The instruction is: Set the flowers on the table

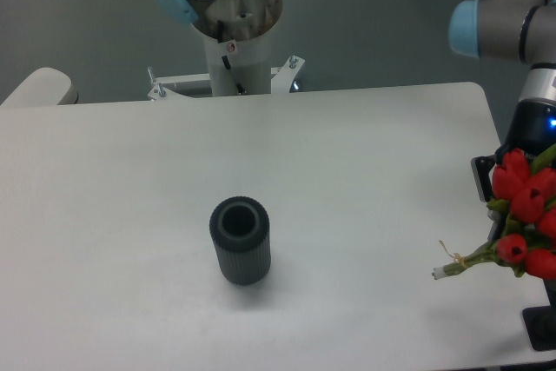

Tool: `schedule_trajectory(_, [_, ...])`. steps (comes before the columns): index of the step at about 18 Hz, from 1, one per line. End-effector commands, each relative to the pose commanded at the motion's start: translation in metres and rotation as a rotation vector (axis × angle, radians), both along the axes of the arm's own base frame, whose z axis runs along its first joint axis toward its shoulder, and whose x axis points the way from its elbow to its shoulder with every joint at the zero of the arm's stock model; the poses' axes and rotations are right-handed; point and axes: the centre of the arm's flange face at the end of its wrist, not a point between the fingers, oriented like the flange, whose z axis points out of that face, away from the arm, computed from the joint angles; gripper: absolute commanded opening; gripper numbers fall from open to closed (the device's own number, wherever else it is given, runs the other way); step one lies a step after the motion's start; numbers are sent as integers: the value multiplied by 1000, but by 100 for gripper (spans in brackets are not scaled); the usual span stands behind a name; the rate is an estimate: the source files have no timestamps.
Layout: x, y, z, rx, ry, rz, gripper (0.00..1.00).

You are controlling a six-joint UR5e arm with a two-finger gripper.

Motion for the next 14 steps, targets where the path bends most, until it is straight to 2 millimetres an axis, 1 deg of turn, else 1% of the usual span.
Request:
schedule_trajectory(2, [1, 1, -3, -2, 3, -7, 24])
schedule_trajectory(4, [0, 0, -1, -1, 8, -6, 24])
schedule_trajectory(10, [-2, -2, -5, -8, 20, -7, 24])
schedule_trajectory(14, [-1, -2, -3, -76, 47, 21, 24])
